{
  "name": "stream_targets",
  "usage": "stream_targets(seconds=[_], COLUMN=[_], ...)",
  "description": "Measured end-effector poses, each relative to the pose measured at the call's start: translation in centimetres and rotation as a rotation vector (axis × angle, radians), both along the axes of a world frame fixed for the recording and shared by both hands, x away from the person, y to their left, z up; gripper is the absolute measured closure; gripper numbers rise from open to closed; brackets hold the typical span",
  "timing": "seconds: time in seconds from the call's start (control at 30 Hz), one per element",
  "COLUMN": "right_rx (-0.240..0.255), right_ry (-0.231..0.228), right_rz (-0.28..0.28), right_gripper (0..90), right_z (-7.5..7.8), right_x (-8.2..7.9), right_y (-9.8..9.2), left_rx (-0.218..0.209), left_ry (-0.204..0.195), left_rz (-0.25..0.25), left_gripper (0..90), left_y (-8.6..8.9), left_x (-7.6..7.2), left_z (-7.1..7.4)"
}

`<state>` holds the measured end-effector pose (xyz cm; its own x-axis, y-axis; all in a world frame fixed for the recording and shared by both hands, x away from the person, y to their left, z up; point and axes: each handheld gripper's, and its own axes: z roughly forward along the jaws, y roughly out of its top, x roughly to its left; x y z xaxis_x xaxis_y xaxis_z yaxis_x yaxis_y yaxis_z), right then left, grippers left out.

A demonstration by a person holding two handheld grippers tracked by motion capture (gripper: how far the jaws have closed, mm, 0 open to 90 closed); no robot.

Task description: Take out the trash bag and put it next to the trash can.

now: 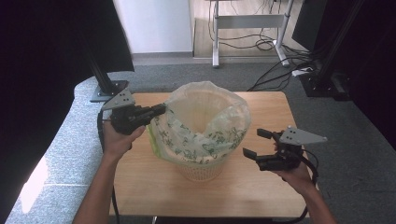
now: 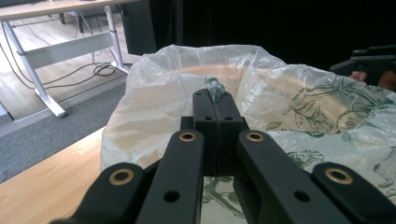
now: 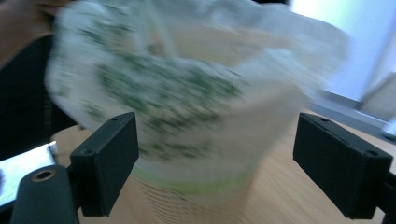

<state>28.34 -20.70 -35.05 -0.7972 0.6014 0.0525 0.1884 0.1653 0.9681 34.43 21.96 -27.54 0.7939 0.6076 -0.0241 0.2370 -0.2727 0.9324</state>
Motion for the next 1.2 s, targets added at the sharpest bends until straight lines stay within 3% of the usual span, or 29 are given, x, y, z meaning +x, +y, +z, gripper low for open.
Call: stream_targets(seconds=[0.1,0.23,0.33,0.4,0.5,0.53,0.6,0.67,0.73,1.0,1.2], right_rx=[-0.025,-0.014,-0.017,-0.035,-0.093,-0.113,-0.148,-0.163,-0.161,-0.107,-0.062], right_ry=[-0.026,-0.059,-0.037,-0.035,-0.03,-0.036,-0.057,-0.044,-0.041,-0.14,-0.206], right_rz=[0.032,0.096,0.186,0.235,0.252,0.255,0.216,0.2,0.194,0.076,0.036], right_gripper=[14.2,14.3,16.2,21.3,29.4,37.8,59.6,80.1,89.3,89.6,89.6], right_z=[1.0,2.3,2.9,2.9,2.5,2.4,2.3,2.5,2.8,5.6,7.2], right_x=[-0.1,-0.1,-0.1,-0.2,0.0,0.0,0.0,0.2,0.4,0.5,1.1], right_y=[1.6,3.1,4.4,5.2,6.1,6.4,6.8,6.9,6.9,7.2,8.0], left_rx=[-0.005,-0.007,-0.009,-0.011,-0.01,-0.009,-0.009,-0.01,-0.017,-0.033,-0.034], left_ry=[0.006,0.01,0.015,0.018,0.02,0.021,0.02,0.02,0.02,0.02,0.019], left_rz=[0.001,-0.003,-0.005,-0.007,-0.009,-0.01,-0.01,-0.01,-0.015,-0.026,-0.031], left_gripper=[90.0,90.0,90.0,90.0,90.0,90.0,90.0,90.0,90.0,90.0,90.0], left_y=[0.0,0.0,-0.1,-0.1,-0.2,-0.2,-0.2,-0.1,-0.1,-0.3,-0.6], left_x=[0.1,0.2,0.3,0.3,0.3,0.3,0.2,0.2,0.1,0.0,-0.1], left_z=[0.0,-0.1,-0.2,-0.3,-0.4,-0.4,-0.4,-0.4,-0.4,-0.7,-1.0])
